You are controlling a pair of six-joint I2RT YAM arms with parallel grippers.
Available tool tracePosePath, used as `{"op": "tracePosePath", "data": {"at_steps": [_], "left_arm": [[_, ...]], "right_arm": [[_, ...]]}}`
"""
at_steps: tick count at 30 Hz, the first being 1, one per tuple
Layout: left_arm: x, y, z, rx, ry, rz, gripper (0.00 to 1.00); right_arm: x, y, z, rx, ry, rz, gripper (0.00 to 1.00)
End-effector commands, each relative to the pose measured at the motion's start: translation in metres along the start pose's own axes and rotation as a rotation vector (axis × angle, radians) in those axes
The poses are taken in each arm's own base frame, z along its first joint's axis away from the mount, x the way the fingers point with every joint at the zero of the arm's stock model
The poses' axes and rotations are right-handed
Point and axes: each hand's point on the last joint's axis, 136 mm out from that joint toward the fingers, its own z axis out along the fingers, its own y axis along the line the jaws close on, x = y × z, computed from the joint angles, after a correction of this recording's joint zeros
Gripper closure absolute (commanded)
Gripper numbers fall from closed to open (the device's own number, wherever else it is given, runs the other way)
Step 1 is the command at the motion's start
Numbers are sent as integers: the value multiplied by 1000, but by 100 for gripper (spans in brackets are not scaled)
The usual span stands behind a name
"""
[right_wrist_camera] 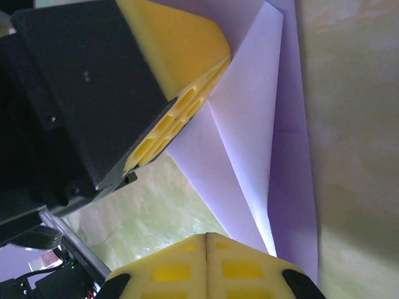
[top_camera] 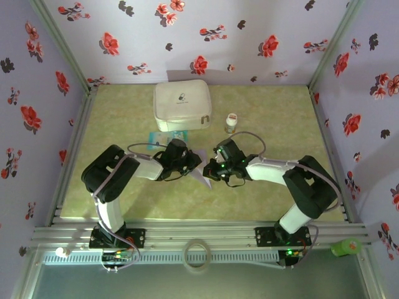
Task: Fold a paper plane with a square sheet of paper (pick it up from the middle)
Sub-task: Fourth fold the wing at the center of the table.
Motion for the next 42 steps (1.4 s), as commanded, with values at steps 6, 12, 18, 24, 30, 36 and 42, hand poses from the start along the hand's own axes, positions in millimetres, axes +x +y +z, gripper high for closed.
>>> {"op": "tracePosePath", "data": {"at_steps": [6,12,18,24,30,36,42], "left_arm": [[5,29,-2,-109,-3,-17,88],[5,26,-3,-106,-1,-2,87],[2,15,-5,-96,1,41,86],[-8,-9,-14,-62,-1,119,83],[-7,-31,-27,-13,18,183,78],[17,-27,-27,20,129,186,90],[31,-19,-19,25,202,184,95]], "right_arm": [[-18,1,14,-11,-21,43,94],[-18,-19,18,40,-30,76,94],[-4,-43,21,66,-18,119,95],[6,-63,21,117,-9,145,96],[7,-64,19,124,-2,121,97],[6,-60,18,104,17,93,97],[6,-64,15,115,22,94,98]]}}
